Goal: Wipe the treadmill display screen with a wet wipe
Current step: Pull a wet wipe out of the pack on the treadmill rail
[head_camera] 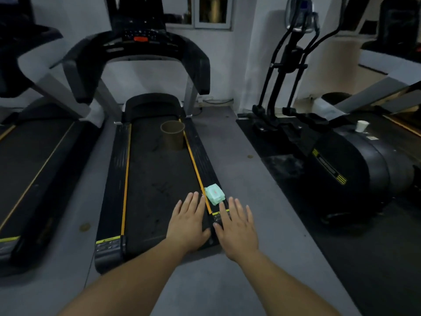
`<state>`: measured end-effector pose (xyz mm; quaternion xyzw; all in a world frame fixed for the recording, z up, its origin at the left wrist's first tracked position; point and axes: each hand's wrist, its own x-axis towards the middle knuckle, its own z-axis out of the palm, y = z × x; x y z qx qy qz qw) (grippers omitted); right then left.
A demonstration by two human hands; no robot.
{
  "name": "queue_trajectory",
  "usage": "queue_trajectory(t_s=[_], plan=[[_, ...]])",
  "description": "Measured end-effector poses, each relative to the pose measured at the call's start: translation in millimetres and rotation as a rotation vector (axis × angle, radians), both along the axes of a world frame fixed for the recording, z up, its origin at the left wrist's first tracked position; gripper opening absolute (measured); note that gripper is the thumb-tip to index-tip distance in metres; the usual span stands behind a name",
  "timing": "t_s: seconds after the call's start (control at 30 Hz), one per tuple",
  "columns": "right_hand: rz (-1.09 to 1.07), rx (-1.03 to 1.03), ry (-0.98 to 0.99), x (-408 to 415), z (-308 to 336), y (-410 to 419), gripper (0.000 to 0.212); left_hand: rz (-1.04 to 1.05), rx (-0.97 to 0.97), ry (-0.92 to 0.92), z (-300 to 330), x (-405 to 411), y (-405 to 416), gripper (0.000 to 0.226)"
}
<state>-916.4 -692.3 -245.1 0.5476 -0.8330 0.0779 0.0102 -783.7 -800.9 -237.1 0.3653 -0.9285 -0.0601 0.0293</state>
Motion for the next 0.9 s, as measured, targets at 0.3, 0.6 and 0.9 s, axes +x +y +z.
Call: queue_trajectory(t_s=[0.3, 0.6, 0.9], plan=[[0.057, 0.073, -0.023, -96, -39, -128, 0.07, 0.055, 0.13, -0.054, -37, -88, -127, 0.099], [-0.016, 0.157, -0.047, -163, -109, -276, 0.07, 0.029, 0.269, -0.115, -105, -154, -287, 0.106], [-0.097, 0.245, -0.153, -229, -247, -371, 0.085, 0.059, 0.405, -0.133, -242, -233, -383, 0.113]])
